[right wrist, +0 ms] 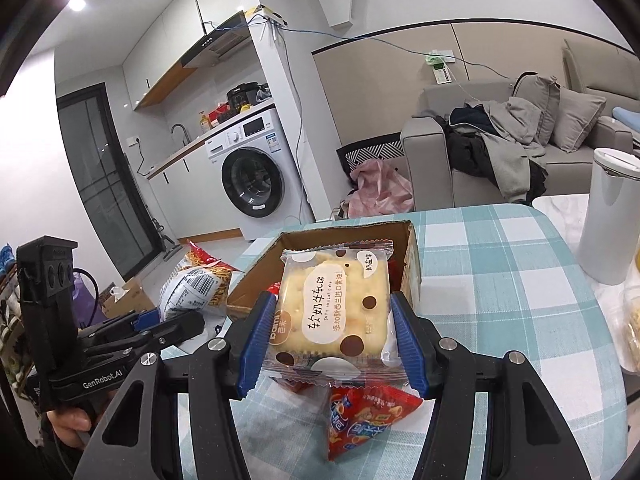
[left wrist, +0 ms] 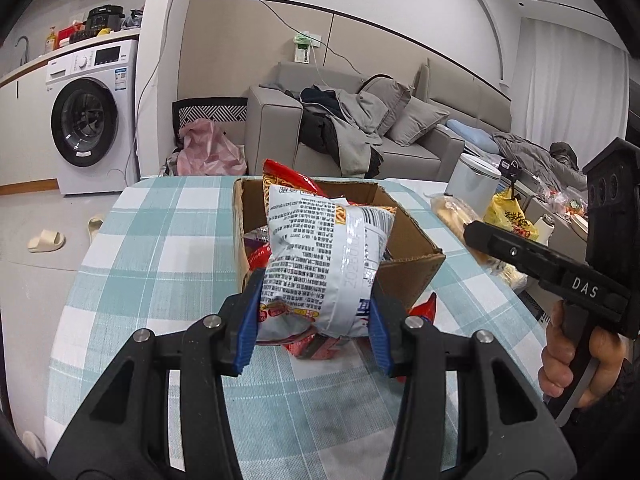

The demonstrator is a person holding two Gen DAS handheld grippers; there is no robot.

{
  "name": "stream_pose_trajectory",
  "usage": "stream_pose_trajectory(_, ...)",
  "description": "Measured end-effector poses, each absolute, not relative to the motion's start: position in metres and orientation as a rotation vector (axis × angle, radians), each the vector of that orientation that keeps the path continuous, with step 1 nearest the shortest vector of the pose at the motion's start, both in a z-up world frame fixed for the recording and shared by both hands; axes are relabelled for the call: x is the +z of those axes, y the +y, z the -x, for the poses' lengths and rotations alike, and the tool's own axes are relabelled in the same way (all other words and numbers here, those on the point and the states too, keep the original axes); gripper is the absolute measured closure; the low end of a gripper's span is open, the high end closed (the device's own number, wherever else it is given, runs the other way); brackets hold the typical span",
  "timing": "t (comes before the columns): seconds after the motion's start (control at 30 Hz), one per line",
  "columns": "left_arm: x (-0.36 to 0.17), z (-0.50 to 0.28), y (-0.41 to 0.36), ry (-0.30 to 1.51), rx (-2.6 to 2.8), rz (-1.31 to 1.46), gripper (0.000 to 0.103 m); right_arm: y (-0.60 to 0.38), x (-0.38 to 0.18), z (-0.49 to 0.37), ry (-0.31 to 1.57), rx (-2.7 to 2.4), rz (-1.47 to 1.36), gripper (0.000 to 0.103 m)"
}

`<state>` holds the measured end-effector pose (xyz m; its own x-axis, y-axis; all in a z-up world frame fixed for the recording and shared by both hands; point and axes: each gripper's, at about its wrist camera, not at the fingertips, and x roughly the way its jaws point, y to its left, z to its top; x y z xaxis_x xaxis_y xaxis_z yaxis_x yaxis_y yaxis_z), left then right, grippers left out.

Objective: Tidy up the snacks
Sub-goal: 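Carry both packs into the SF box and open both tools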

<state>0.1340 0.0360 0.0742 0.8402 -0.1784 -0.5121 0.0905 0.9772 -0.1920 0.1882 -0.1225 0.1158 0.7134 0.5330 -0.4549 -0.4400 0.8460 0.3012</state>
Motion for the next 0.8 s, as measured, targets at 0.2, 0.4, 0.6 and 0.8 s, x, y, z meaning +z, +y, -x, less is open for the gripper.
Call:
stream_pose_trajectory(0.2,0.077,-0.158,0.037,0.559,-0.151,0.17,0.06,-0.115,0.115,-0.202,0.568,0.552,-0.175,0.045)
stream_pose_trajectory(0.4,0.076,-0.183,0.037,0.547,-0.133,0.173,0.059,-0.109,0.115,-0.213,0.573,0.546,-0.169,0.045)
stream_pose_trajectory(0.6,0.067,-0.209,0.042,0.545,-0.112,0.183,0.059,-0.107,0.111,-0.226,0.58,0.521,-0.187,0.045)
stream_pose_trajectory(0.8,0.053,-0.227,0.049,0.536,-0.101,0.208,0.059,-0.104,0.102,-0.239,0.592,0.506,-0.22,0.045)
